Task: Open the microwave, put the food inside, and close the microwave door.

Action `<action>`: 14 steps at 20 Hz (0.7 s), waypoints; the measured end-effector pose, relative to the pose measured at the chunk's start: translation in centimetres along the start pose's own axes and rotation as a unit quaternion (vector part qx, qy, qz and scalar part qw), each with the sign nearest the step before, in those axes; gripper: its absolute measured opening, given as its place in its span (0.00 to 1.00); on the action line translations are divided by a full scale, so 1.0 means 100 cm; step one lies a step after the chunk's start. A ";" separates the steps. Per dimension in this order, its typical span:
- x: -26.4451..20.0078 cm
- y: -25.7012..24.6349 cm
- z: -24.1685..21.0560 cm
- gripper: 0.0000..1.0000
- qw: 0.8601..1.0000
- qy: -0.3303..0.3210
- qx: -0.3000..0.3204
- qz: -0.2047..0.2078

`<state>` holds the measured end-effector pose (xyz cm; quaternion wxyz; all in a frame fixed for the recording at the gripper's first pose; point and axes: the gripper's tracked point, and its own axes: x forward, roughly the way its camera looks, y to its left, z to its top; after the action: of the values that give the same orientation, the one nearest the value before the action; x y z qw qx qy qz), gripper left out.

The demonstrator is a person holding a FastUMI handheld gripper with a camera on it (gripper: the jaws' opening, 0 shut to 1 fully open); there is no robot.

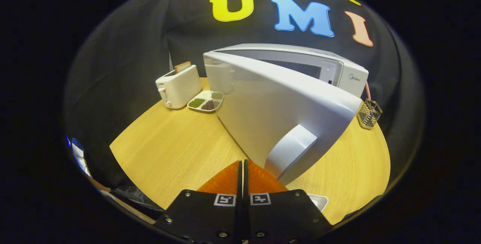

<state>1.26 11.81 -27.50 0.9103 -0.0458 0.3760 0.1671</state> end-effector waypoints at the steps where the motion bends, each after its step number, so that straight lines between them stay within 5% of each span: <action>1: 0.002 -0.008 0.004 0.00 1.000 -0.003 0.004 -0.007; 14: 0.041 -0.095 0.046 0.00 0.993 -0.034 0.065 -0.093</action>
<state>10.23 4.92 -27.51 0.9352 -0.0157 0.3489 0.0587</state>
